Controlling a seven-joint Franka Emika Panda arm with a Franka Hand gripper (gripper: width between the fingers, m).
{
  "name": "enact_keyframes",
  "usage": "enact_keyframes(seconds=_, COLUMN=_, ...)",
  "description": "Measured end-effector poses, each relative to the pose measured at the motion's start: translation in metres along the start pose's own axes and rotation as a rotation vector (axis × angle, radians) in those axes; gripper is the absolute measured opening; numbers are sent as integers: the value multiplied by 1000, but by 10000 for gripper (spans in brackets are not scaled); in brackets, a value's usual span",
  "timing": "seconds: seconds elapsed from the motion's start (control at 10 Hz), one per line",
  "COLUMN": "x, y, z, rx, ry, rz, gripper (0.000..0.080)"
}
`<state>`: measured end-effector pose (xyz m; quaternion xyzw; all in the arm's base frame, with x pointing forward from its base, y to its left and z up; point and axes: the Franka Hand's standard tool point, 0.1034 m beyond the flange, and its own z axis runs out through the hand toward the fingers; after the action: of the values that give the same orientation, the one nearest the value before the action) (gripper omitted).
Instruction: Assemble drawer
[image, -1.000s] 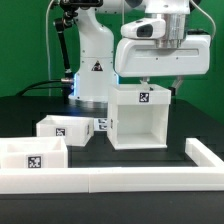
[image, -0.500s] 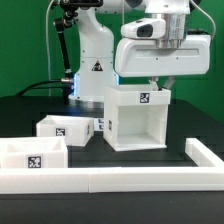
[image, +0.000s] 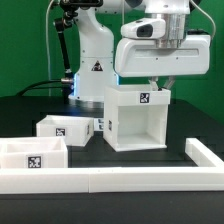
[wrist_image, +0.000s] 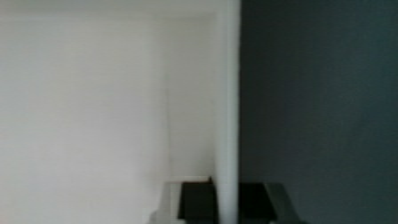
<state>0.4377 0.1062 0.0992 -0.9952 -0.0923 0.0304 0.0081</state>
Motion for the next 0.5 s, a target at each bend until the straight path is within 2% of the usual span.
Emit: enact_keyframes(seconds=0.5, x=62, y=33, z=-5, rx=14, ry=34, rz=119, gripper=38)
